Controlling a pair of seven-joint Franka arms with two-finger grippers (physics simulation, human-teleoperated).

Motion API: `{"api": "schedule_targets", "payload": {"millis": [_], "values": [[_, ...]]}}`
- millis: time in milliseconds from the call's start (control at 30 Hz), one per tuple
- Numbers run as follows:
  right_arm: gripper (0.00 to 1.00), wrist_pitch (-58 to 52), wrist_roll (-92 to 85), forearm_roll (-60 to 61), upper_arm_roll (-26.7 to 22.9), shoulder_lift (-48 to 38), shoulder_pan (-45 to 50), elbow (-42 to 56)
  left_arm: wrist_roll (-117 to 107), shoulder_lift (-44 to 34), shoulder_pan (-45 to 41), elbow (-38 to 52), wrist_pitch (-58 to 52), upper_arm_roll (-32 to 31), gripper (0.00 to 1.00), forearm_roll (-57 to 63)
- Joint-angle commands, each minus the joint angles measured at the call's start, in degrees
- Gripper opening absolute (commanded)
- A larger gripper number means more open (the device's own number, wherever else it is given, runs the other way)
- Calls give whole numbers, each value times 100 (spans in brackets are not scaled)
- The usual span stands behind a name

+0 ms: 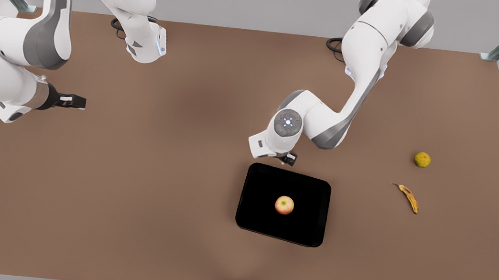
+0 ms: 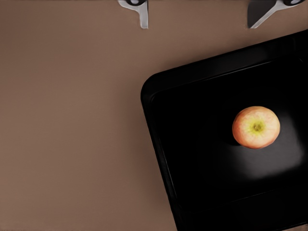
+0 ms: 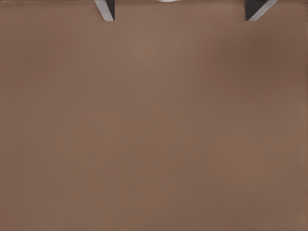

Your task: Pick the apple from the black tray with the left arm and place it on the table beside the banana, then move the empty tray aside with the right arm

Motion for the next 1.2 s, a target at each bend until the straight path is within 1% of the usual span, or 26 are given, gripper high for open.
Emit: {"api": "schedule_targets", "payload": {"millis": [0,33,67,100,233,300,433,733,867,967,1167], "values": [[100,-13,711,28,8,2,-6,0,-1822,168,24,6,363,86,100,-58],[100,-13,702,19,8,3,-6,0,-2191,247,-3,120,390,218,100,-111],[100,-13,685,19,8,3,-6,0,-2244,344,-3,182,407,236,100,-120],[100,-13,685,28,8,3,-6,0,-2806,379,-3,208,538,245,100,-68],[100,-13,667,28,8,11,-6,-9,-3360,563,-3,208,917,350,100,81],[100,-13,659,28,8,11,-6,-9,-3360,721,15,208,1207,499,100,284],[100,-13,659,28,8,20,-6,-9,-3317,1056,50,199,1796,763,100,284],[100,-22,746,28,17,3,-6,-9,-3290,1398,50,349,2376,728,100,214],[100,22,799,45,17,46,3,-18,-3036,1434,138,507,2350,763,100,284],[100,58,1353,89,25,99,346,-27,-2921,1451,217,507,2367,763,100,390],[100,128,1036,63,-27,117,258,-97,-2578,1592,191,498,2367,728,100,398]]}}
